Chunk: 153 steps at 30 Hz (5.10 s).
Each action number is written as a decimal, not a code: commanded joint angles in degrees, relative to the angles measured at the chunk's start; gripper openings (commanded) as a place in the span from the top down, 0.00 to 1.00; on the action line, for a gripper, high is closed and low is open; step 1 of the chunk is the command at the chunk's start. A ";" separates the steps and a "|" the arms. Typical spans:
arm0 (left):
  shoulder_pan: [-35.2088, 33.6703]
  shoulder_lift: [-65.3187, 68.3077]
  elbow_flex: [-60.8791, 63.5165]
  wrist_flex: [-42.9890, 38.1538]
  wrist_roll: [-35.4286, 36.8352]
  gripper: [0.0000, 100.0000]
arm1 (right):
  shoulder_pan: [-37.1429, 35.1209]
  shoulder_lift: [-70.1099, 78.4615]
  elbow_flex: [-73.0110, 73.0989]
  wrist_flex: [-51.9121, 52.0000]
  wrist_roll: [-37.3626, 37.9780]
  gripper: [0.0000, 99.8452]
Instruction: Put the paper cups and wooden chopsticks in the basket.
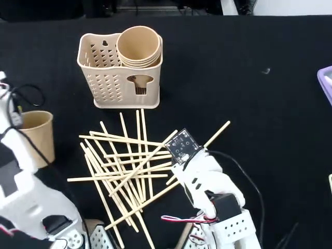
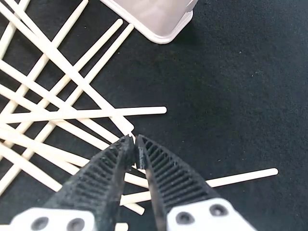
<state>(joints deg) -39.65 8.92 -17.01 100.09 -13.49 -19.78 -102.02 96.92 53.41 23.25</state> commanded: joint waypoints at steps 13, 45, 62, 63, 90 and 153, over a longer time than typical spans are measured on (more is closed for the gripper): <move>-14.29 -12.13 19.47 -12.84 -12.31 0.97 | 0.53 -0.75 -0.31 -1.76 0.00 0.99; -29.32 -35.87 39.96 -12.04 -30.51 0.79 | 0.53 -0.84 -0.22 -1.58 0.00 0.99; -31.69 -35.78 39.08 -12.04 -25.41 0.79 | 0.53 -0.84 -0.22 -1.67 0.00 0.99; -31.52 -35.87 41.01 -12.04 -25.49 0.79 | 0.53 -0.84 -0.22 -1.76 0.00 0.99; -19.74 -36.48 10.86 -7.56 1.41 0.97 | 0.44 -0.84 -0.22 -1.85 0.00 0.99; 45.23 1.14 -37.49 -22.15 26.90 0.82 | 0.62 -0.84 -0.22 -1.49 0.09 0.99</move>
<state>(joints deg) 8.26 8.66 -51.21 83.03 13.49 -19.78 -102.02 96.92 53.41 23.25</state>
